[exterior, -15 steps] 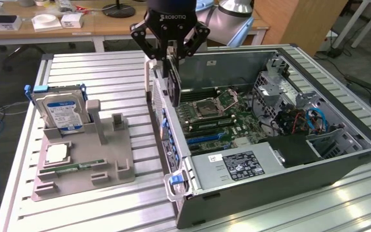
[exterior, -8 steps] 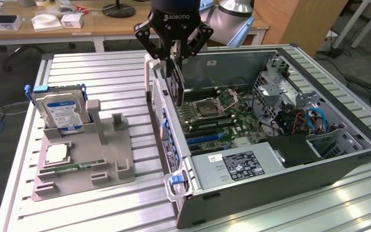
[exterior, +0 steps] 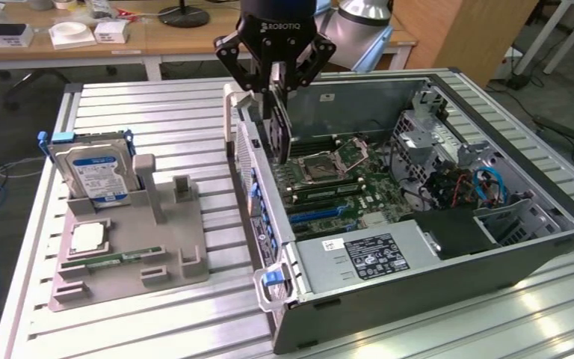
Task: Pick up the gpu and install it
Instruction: 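Pick up the gpu and move the gpu toward the slot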
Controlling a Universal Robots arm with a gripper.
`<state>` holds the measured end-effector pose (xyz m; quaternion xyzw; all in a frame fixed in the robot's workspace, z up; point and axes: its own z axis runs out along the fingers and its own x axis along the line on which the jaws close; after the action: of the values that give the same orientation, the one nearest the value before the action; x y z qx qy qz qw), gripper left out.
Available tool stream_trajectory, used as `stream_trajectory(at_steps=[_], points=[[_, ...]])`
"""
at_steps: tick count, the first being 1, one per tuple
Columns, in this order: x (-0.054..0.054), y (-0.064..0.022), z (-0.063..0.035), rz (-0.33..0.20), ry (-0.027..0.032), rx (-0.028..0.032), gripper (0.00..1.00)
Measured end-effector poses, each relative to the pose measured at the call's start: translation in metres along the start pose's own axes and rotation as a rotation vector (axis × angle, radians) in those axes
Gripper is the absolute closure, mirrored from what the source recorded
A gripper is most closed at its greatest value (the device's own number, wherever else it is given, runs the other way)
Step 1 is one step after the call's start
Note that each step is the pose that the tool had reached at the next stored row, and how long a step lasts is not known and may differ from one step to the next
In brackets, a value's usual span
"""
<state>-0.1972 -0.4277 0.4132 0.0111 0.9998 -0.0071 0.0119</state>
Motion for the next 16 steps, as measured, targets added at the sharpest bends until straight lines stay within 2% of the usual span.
stream_trajectory(at_steps=[16], points=[[-0.014,0.0003,0.0003,0.000,-0.0001,0.0000,0.74]])
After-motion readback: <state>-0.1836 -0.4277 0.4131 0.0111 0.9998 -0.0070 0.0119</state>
